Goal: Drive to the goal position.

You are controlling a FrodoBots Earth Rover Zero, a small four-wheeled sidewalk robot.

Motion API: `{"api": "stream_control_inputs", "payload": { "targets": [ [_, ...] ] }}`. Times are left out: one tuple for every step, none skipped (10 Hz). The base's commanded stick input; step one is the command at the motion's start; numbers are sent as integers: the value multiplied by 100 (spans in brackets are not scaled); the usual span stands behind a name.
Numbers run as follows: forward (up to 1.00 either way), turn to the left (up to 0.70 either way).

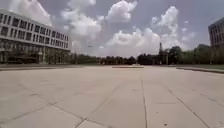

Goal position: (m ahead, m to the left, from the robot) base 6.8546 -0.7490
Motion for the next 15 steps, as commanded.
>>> {"api": "stream_control_inputs", "payload": {
  "targets": [
    [70, 1],
    [70, 1],
    [70, -8],
    [70, -23],
    [70, -34],
    [70, -34],
    [70, -34],
    [70, -34],
    [70, -15],
    [70, 1],
    [70, 1],
    [70, 1],
    [70, 1],
    [70, 1],
    [70, 1]
  ]
}}
